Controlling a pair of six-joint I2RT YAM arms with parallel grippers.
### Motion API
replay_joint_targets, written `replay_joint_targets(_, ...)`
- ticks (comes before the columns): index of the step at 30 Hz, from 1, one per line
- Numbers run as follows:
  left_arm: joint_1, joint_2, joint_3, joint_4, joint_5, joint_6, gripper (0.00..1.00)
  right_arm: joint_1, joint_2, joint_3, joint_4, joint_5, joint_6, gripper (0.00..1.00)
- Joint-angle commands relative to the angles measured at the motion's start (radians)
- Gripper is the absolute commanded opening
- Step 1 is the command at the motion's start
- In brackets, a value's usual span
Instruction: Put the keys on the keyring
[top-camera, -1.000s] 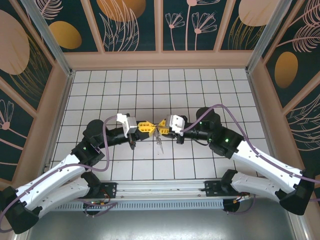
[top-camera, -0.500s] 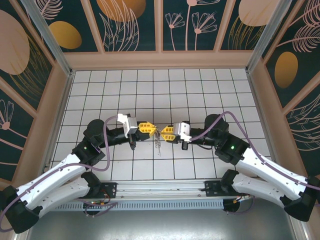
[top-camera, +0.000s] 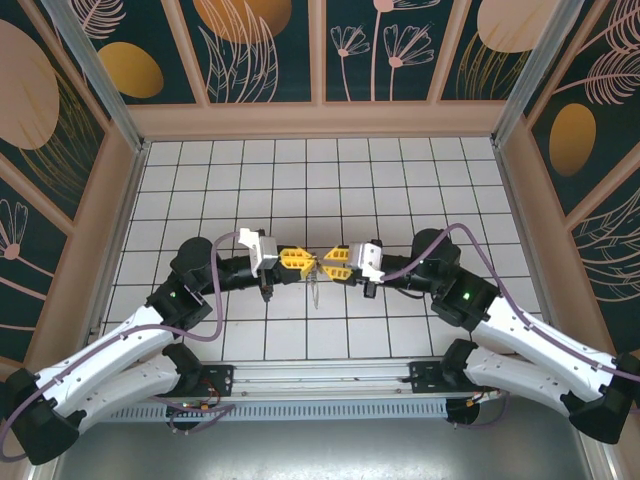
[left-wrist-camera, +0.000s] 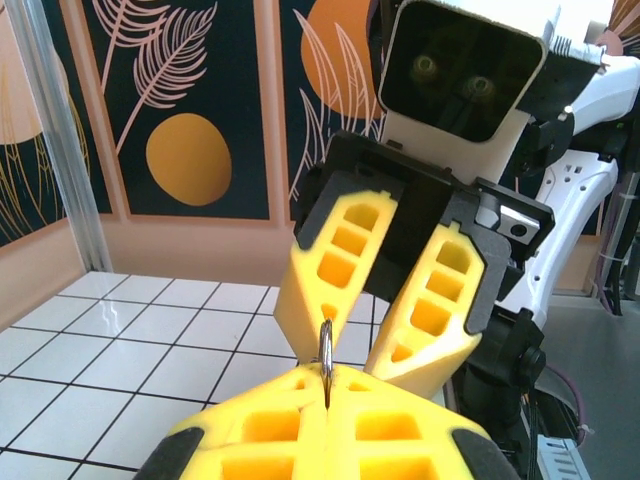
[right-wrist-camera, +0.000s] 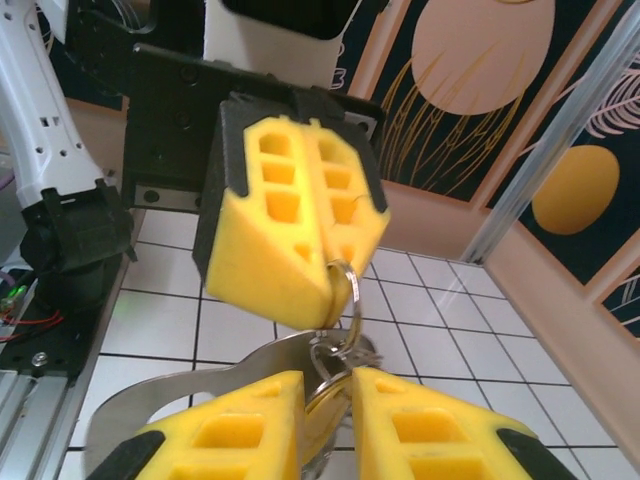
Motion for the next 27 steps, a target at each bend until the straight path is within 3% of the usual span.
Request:
replay_joint_targets(1,-0.006,0.001,0.023,0.034,0.036,-0.006,0.00,0.009,-0.014,-0.012,0.057,0.037,-0.010,0.20)
replay_joint_targets(19,-0.005,-0.006,0.020,0.021,0.036,0.000,0.00,0.010,0.053,0.013,0.091,-0.029,-0.004,0.20)
replay_joint_targets(23,-0.005,-0.004,0.020,0.016,0.031,0.002,0.00,0.010,0.053,0.014,0.102,-0.041,-0.004,0.16)
replay_joint_targets(27,-0.005,-0.003,0.020,0.011,0.029,0.006,0.00,0.010,0.053,0.013,0.101,-0.042,-0.004,0.05)
